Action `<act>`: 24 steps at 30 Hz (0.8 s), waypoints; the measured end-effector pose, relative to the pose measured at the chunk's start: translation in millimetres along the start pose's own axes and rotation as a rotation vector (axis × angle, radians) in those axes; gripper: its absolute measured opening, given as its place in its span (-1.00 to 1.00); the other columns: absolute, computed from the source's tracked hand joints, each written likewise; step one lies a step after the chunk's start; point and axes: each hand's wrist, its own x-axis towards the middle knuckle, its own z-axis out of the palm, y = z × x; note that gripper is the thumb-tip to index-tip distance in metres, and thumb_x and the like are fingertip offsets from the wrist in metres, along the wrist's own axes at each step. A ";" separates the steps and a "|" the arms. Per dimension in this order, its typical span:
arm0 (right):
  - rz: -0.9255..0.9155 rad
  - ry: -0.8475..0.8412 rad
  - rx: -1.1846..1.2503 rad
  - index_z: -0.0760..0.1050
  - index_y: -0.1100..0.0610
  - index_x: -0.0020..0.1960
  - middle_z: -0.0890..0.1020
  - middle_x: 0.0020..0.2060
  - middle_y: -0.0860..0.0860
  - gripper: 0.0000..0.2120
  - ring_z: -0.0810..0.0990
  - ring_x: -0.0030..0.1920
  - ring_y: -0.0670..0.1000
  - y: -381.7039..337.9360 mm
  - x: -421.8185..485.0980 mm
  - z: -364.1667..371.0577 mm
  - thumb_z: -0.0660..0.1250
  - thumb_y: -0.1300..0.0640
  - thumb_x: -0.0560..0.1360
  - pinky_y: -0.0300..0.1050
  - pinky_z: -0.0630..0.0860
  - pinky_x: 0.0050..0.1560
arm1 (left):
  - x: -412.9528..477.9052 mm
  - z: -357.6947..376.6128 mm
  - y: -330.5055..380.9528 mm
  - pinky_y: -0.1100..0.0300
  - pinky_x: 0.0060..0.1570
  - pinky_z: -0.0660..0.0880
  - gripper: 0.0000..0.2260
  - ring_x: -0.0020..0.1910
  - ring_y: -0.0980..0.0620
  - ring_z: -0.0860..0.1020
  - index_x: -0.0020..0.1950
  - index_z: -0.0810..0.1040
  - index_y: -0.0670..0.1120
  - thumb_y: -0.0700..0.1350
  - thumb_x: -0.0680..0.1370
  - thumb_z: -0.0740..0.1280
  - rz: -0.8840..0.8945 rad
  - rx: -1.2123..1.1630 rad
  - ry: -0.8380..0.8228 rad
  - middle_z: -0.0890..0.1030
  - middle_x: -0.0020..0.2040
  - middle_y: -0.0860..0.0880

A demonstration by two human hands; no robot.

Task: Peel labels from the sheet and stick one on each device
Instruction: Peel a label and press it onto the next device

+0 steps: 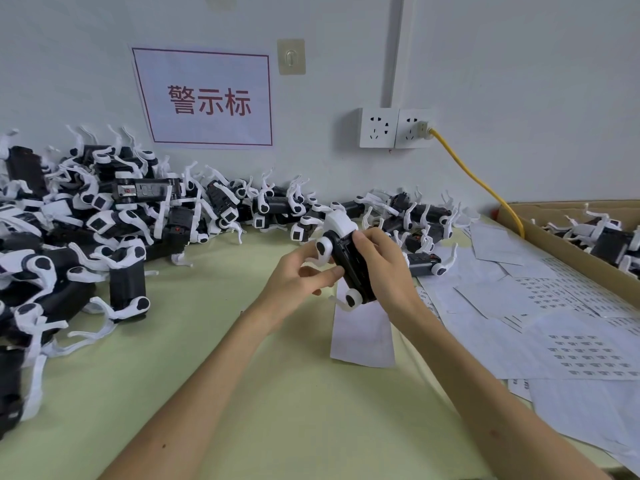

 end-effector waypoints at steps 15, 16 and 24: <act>-0.002 -0.203 0.022 0.66 -0.15 0.06 0.72 -0.18 -0.10 -0.69 0.63 -0.22 -0.13 -0.7 2.7 -4.8 0.19 0.16 0.68 -0.24 0.49 -0.22 | -2.0 8.0 2.2 0.04 -0.04 0.47 -0.66 -0.03 -0.20 0.57 0.28 0.53 -0.11 0.07 0.72 0.10 -0.317 -0.306 -0.108 0.65 0.09 -0.20; 0.001 -0.207 0.008 0.66 -0.14 0.09 0.73 -0.16 -0.05 -0.70 0.64 -0.22 -0.08 -0.4 2.6 -5.2 0.18 0.13 0.68 -0.18 0.49 -0.19 | -2.3 7.6 3.0 0.03 -0.04 0.49 -0.63 -0.02 -0.21 0.59 0.30 0.55 -0.10 0.09 0.71 0.10 -0.309 -0.324 -0.110 0.66 0.12 -0.22; 0.039 -0.161 -0.006 0.63 -0.01 0.22 0.69 0.11 -0.08 -0.68 0.64 0.17 -0.07 7.6 11.1 -6.8 0.12 0.18 0.71 -0.09 0.53 0.16 | -1.9 8.0 6.7 0.05 -0.26 0.44 -0.60 -0.33 -0.10 0.56 -0.09 0.77 -0.03 0.21 0.64 0.26 -0.231 -0.385 0.054 0.48 0.09 -0.56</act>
